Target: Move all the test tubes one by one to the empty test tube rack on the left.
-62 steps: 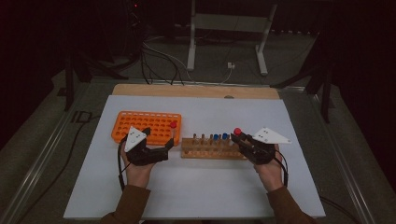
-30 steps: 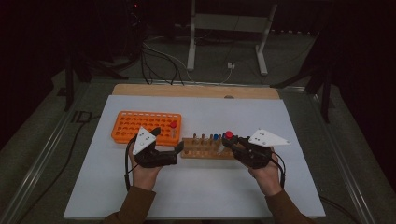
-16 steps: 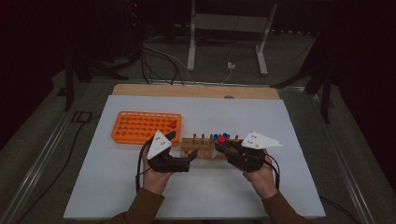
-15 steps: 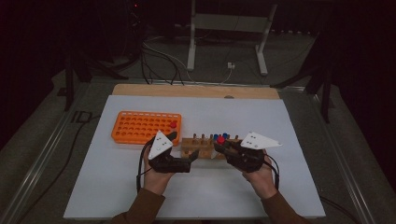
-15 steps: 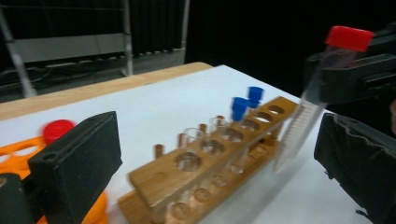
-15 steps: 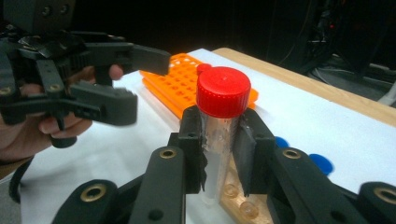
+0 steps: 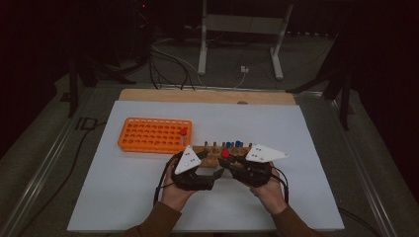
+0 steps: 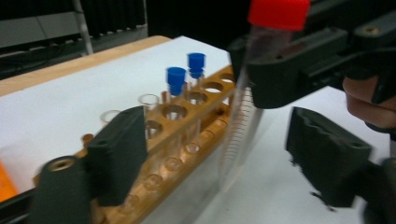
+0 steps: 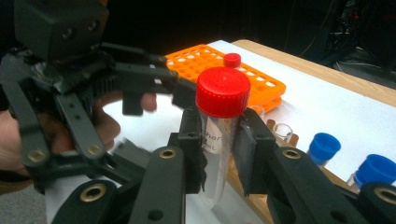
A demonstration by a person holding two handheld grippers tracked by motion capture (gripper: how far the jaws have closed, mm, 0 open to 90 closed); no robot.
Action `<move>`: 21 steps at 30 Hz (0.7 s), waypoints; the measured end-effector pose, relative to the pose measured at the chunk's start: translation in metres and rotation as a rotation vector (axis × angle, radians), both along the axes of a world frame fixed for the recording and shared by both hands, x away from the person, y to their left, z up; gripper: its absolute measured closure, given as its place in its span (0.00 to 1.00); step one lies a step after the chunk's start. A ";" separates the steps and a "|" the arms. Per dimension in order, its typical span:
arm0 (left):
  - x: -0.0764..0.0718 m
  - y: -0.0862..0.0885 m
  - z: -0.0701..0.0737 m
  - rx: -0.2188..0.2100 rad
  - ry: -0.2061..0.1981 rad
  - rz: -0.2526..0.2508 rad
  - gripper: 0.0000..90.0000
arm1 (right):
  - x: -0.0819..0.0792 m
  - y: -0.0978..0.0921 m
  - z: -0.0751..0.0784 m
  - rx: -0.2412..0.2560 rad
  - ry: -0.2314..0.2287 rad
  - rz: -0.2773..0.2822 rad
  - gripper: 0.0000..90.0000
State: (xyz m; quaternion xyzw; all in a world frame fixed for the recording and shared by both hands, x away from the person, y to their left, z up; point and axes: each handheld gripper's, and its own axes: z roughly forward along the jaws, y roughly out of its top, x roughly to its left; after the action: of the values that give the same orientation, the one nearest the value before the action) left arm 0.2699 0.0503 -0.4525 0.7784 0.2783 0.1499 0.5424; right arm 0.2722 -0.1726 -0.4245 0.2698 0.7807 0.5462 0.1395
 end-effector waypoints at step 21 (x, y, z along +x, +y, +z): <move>-0.002 -0.005 -0.003 0.031 0.014 -0.071 0.83 | 0.000 0.000 -0.001 0.030 0.019 0.027 0.74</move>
State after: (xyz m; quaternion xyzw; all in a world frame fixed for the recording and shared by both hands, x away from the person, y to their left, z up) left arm 0.2677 0.0454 -0.4551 0.7971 0.2519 0.1296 0.5333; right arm 0.2720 -0.1723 -0.4255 0.2665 0.7773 0.5569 0.1207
